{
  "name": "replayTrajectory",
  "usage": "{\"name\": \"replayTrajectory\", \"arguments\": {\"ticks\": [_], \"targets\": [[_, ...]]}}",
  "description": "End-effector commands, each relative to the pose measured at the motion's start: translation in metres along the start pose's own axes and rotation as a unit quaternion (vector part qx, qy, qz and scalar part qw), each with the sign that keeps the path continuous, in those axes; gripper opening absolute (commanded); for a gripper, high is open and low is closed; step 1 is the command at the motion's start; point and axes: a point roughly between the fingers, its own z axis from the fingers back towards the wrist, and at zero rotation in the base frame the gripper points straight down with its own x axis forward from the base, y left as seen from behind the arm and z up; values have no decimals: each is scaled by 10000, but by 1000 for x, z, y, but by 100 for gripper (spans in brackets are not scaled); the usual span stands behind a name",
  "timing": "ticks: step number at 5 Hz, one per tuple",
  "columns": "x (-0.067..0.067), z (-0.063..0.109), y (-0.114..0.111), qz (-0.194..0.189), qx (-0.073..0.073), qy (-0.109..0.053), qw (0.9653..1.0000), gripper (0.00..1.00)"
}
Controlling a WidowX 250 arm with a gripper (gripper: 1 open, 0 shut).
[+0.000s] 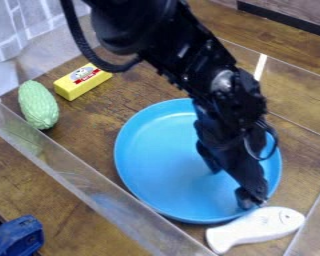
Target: Put the white object in the blue tray
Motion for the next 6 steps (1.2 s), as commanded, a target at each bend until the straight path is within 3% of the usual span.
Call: {"name": "replayTrajectory", "arguments": {"ticks": [1, 3, 5, 6], "targets": [[-14, -15, -28, -152, -104, 480, 9987, 100], [-8, -18, -18, -364, -149, 531, 9978, 100], [-21, -13, -17, -109, -22, 584, 9982, 100], [-14, -14, -14, -91, 3, 607, 9981, 100]]}}
